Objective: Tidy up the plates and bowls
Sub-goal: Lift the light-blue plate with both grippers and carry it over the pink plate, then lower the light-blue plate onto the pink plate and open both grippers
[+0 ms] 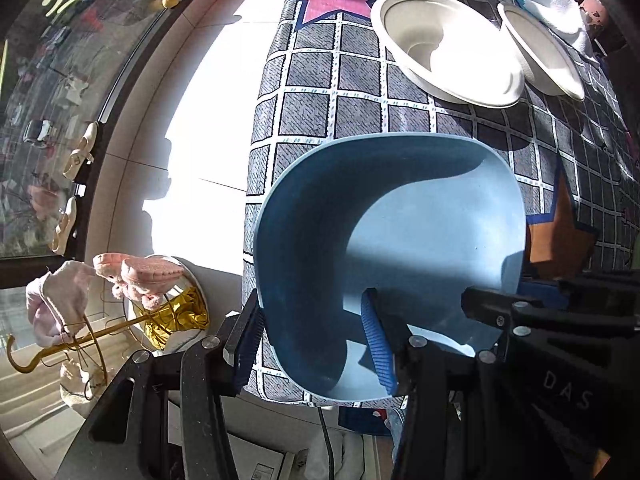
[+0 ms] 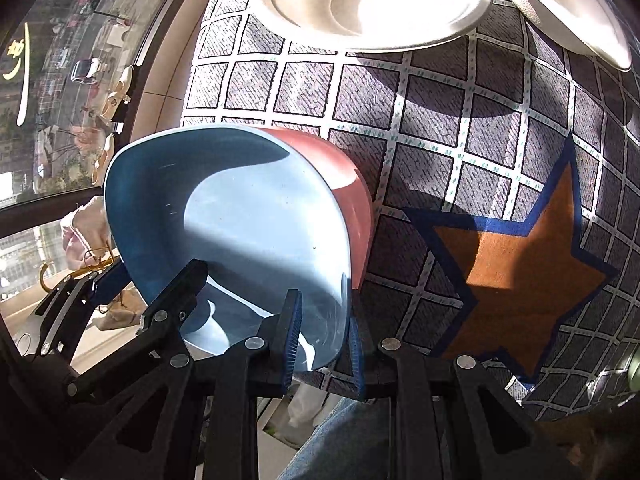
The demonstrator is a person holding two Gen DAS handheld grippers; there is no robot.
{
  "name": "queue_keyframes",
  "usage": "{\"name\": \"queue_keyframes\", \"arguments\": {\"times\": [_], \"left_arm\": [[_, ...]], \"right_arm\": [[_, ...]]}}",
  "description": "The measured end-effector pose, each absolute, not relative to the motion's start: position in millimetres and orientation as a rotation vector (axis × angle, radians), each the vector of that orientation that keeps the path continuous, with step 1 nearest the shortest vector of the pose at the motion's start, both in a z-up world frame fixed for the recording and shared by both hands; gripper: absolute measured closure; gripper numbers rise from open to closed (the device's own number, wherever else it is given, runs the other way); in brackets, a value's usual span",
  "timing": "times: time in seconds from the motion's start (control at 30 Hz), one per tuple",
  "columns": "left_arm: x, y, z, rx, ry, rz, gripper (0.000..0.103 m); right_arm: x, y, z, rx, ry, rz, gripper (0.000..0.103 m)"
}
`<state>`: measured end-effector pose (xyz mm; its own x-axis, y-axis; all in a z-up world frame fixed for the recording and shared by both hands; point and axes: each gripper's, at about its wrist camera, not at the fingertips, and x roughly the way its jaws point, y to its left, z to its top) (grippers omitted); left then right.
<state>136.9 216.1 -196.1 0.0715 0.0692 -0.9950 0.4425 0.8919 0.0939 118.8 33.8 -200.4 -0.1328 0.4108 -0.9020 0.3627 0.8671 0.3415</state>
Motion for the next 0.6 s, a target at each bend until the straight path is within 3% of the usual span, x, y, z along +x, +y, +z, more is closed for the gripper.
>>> {"name": "queue_keyframes", "arguments": {"times": [0.07, 0.13, 0.17, 0.23, 0.33, 0.6], "left_arm": [[138.5, 217.4, -192.7, 0.430, 1.477, -0.280, 0.045], [140.7, 220.9, -188.9, 0.427, 1.469, -0.258, 0.038], [141.9, 222.8, -185.7, 0.423, 1.467, -0.250, 0.036], [142.1, 225.3, -180.7, 0.405, 1.463, -0.239, 0.027], [140.4, 226.5, -176.3, 0.386, 1.464, -0.232, 0.027], [121.3, 197.4, -165.3, 0.432, 1.471, -0.297, 0.027]], "right_arm": [[108.7, 22.3, -195.5, 0.600, 1.742, 0.047, 0.071], [103.6, 13.4, -191.2, 0.598, 1.734, 0.038, 0.053], [102.4, 10.1, -189.4, 0.598, 1.726, 0.035, 0.049], [99.2, 2.9, -185.5, 0.599, 1.710, 0.040, 0.030], [88.8, -12.1, -179.7, 0.598, 1.689, 0.048, 0.002], [53.4, -41.2, -187.6, 0.435, 1.693, -0.039, 0.002]]}}
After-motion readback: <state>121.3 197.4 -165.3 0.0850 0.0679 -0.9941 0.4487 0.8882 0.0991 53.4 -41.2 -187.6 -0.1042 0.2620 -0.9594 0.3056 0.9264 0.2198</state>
